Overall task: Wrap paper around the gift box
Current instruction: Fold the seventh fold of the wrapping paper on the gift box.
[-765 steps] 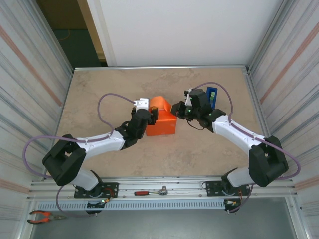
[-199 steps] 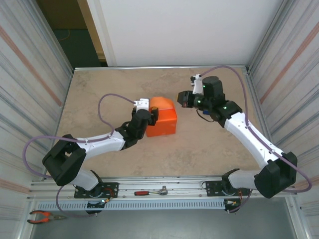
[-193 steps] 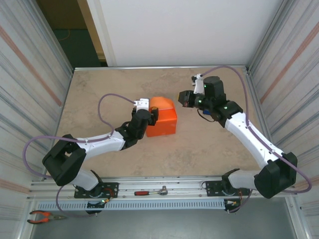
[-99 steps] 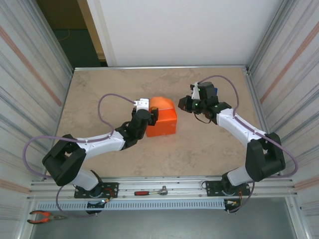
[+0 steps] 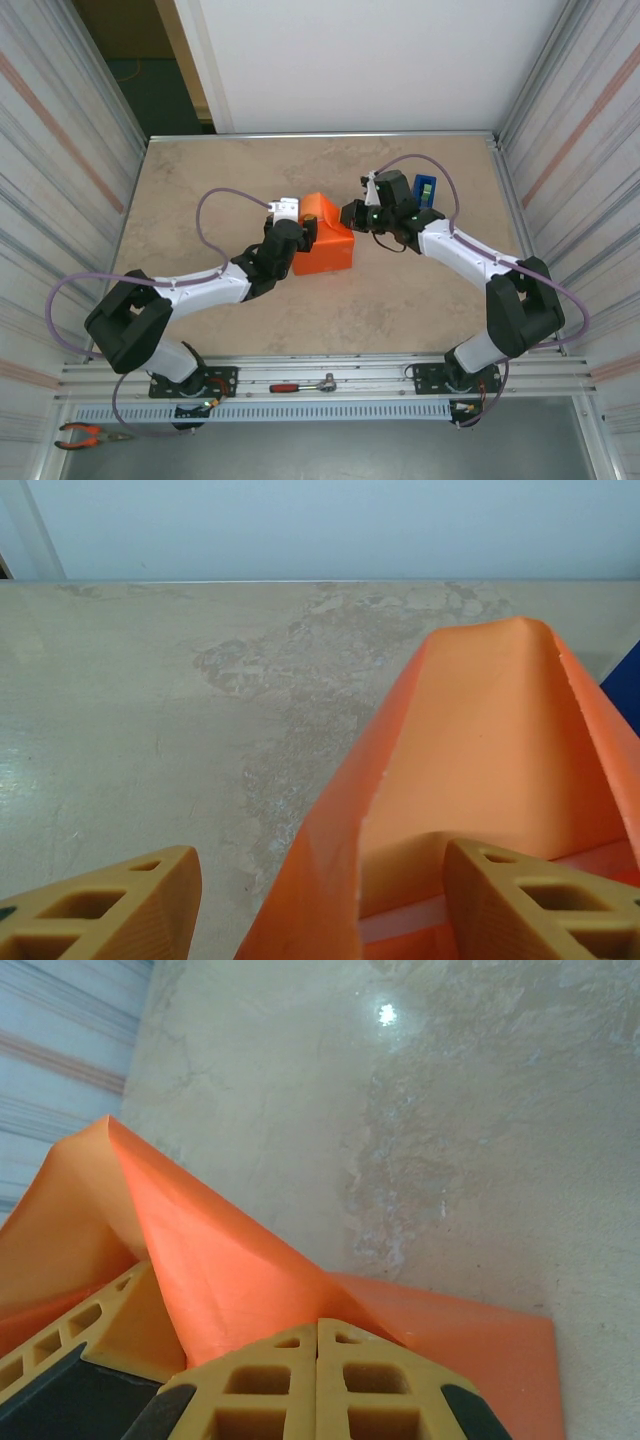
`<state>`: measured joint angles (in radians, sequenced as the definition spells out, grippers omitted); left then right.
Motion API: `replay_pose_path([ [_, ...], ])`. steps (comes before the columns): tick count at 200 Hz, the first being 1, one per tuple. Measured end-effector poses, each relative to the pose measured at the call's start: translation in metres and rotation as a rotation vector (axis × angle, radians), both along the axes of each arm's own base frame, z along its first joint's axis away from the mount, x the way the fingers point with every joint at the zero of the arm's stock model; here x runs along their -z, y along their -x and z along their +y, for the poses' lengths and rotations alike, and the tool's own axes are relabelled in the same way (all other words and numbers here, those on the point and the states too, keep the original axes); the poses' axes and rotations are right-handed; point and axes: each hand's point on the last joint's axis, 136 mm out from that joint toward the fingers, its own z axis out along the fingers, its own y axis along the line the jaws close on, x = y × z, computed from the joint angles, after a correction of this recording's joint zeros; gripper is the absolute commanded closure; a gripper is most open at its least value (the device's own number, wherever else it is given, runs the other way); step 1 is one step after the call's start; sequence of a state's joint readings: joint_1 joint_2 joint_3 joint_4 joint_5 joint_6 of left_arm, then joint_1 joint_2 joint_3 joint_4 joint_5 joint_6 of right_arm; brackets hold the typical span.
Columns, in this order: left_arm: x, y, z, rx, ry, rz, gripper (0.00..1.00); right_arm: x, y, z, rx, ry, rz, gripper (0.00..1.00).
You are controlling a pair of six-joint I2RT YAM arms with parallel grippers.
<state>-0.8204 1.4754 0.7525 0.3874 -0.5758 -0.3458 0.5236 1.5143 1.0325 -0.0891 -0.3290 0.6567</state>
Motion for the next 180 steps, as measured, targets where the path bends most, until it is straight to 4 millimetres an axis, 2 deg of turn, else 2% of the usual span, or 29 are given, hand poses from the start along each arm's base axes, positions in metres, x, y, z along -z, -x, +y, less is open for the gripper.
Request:
replay_pose_path([
  [53, 0.0, 0.0, 0.0, -0.002, 0.0, -0.001, 0.34, 0.002, 0.002, 0.003, -0.013, 0.093, -0.067, 1.0],
  [99, 0.0, 0.0, 0.001, -0.002, -0.001, 0.0, 0.34, 0.004, 0.015, 0.015, -0.06, 0.278, -0.184, 1.0],
  [144, -0.002, 0.007, 0.001, 0.04, 0.002, 0.046, 0.29, 0.006, 0.019, 0.02, -0.051, 0.39, -0.283, 1.0],
  [160, -0.015, 0.008, 0.004, 0.07, 0.056, 0.076, 0.27, 0.007, 0.017, 0.02, -0.043, 0.385, -0.297, 1.0],
  [180, -0.051, 0.003, 0.024, 0.062, 0.177, 0.075, 0.29, 0.007, 0.017, 0.02, -0.038, 0.375, -0.307, 1.0],
])
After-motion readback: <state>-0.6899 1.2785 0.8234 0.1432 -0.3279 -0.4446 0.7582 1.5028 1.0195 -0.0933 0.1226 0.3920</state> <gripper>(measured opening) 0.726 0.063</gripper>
